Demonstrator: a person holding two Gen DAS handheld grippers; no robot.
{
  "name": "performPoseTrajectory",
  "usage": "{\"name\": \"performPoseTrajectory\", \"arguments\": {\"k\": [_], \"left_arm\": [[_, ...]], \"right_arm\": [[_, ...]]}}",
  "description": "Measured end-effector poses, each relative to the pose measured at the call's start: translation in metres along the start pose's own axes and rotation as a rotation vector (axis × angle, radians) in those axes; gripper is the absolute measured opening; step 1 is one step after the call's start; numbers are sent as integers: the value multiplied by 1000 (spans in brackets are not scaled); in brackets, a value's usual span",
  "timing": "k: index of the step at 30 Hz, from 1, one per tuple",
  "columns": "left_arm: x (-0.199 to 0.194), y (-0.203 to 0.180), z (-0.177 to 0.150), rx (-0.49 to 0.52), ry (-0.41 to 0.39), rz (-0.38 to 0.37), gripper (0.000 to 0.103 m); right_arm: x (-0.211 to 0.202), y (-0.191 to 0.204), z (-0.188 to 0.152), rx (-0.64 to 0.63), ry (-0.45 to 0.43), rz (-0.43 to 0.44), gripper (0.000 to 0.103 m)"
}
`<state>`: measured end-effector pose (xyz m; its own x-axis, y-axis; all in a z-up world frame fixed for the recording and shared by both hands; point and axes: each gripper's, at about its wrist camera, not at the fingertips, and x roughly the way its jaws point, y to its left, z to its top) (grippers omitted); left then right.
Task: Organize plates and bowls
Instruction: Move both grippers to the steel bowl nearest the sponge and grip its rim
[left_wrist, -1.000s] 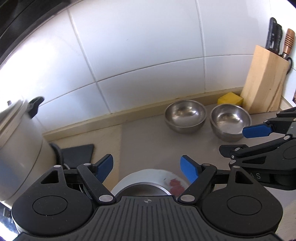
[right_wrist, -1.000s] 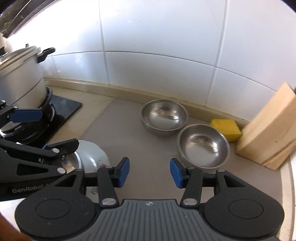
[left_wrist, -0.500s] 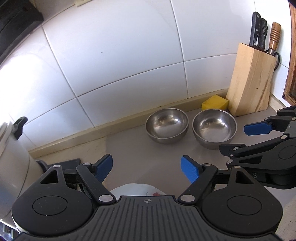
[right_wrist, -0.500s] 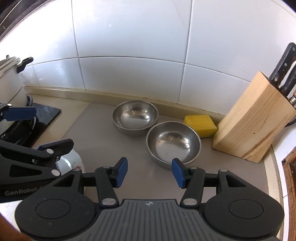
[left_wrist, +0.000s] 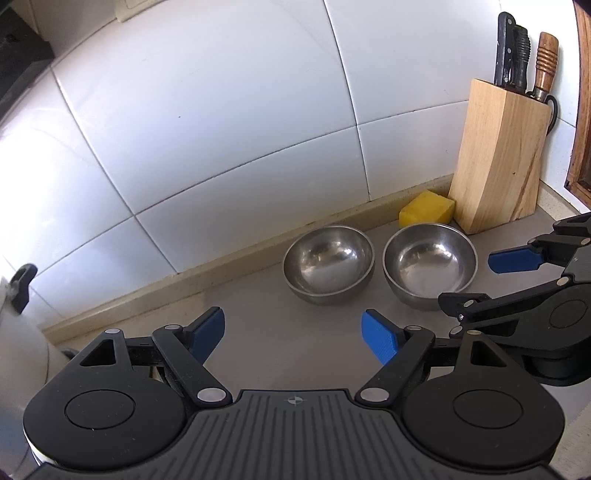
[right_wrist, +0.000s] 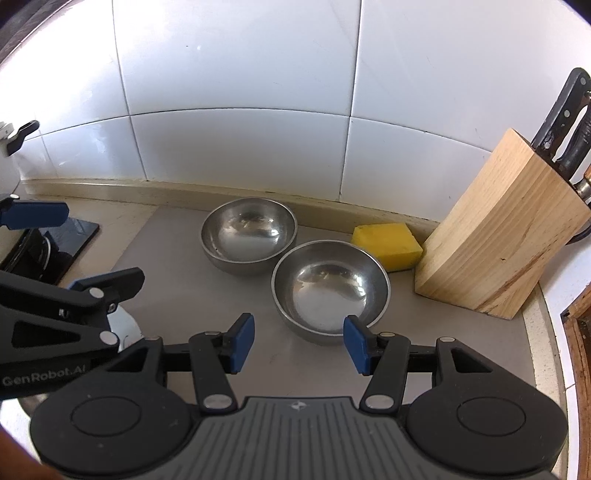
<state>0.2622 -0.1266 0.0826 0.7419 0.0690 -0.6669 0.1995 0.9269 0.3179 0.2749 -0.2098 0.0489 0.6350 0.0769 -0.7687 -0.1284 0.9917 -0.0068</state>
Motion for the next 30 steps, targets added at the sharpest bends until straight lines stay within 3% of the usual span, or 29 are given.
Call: {"name": "performPoseTrajectory", "arguments": {"k": [17, 30], "left_arm": [[37, 8, 10, 22, 11, -72, 80], [48, 9, 12, 27, 29, -79, 81]], "right_arm": [[29, -5, 17, 58, 40, -57, 30], [42, -7, 19, 73, 65, -62, 31]]}}
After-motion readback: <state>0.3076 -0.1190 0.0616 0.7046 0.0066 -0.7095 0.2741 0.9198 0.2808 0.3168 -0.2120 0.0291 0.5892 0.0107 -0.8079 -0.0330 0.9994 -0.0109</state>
